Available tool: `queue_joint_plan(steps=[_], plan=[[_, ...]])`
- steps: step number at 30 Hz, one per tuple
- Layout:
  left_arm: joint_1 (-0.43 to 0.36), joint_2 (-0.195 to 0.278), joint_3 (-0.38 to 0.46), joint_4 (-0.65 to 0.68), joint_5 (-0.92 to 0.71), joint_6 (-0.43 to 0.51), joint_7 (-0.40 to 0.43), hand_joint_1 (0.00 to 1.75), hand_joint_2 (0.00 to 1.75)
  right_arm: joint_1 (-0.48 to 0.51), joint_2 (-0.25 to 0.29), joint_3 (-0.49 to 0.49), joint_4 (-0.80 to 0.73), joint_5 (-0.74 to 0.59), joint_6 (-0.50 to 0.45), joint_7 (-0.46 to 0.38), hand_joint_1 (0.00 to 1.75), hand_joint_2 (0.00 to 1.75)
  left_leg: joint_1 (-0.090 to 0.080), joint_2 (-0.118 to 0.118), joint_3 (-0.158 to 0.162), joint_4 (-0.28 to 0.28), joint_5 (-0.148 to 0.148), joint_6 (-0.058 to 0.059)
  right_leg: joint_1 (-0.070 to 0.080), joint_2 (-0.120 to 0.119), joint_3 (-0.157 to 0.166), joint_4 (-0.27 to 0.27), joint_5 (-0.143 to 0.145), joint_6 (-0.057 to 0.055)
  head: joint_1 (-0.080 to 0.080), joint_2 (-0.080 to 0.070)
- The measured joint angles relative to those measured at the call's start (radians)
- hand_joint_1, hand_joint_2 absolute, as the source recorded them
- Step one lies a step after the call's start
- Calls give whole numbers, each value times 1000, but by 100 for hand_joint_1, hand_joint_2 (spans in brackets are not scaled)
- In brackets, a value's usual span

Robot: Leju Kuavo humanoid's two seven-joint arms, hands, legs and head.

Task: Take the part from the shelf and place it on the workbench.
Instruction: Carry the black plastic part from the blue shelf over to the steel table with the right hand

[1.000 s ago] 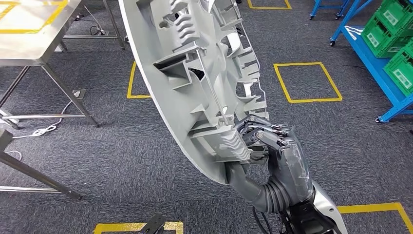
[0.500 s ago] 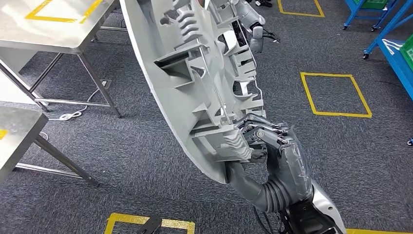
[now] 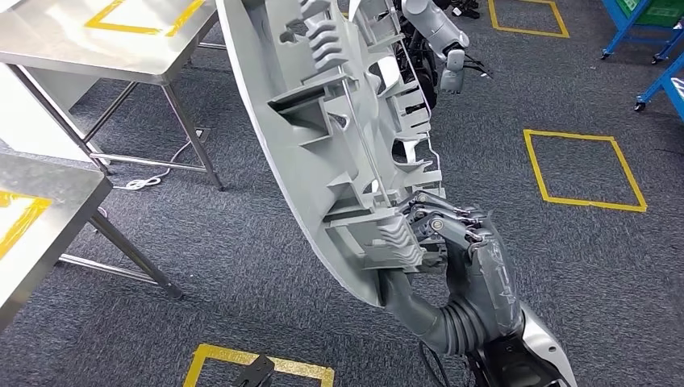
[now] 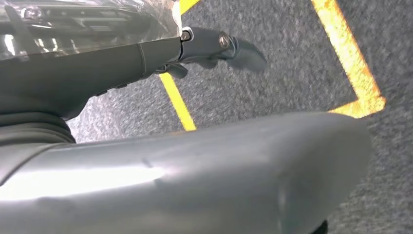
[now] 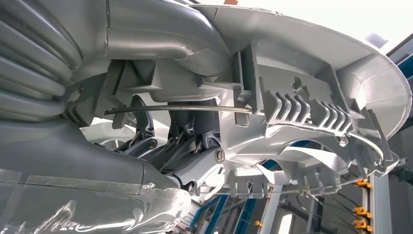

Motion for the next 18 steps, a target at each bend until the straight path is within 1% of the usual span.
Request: queue_joint_plan(steps=[1, 2, 7, 11, 18], plan=[[1, 0, 0, 0, 0, 0, 0, 0, 175, 0, 0, 0, 0, 0, 0, 0, 175, 175, 0, 0, 1, -2, 1, 0, -1, 0, 0, 0, 0, 2, 0, 0], [2, 0, 0, 1, 0, 0, 0, 0, 175, 1, 0, 0, 0, 0, 0, 0, 175, 175, 0, 0, 3, -3, 2, -2, -1, 0, 0, 0, 1, -1, 0, 0], [3, 2, 0, 3, -2, 4, 0, 0, 175, 2, -1, 0, 0, 3, -2, 0, 175, 175, 0, 0, 7, -11, 7, -8, -1, 0, 1, 0, 2, -6, -1, 0], [3, 2, 0, 5, -4, 7, 0, 0, 175, 3, -1, 0, 0, 8, -3, 2, 175, 175, -1, 0, 8, -14, 7, -9, -2, 0, 1, 0, 1, -8, -1, 0], [2, 2, 0, 6, -4, 9, 0, 0, 175, 3, -1, -1, 0, 6, -3, 2, 175, 175, -1, 0, 8, -15, 7, -10, -2, 0, 1, 0, 0, -10, -1, 0]])
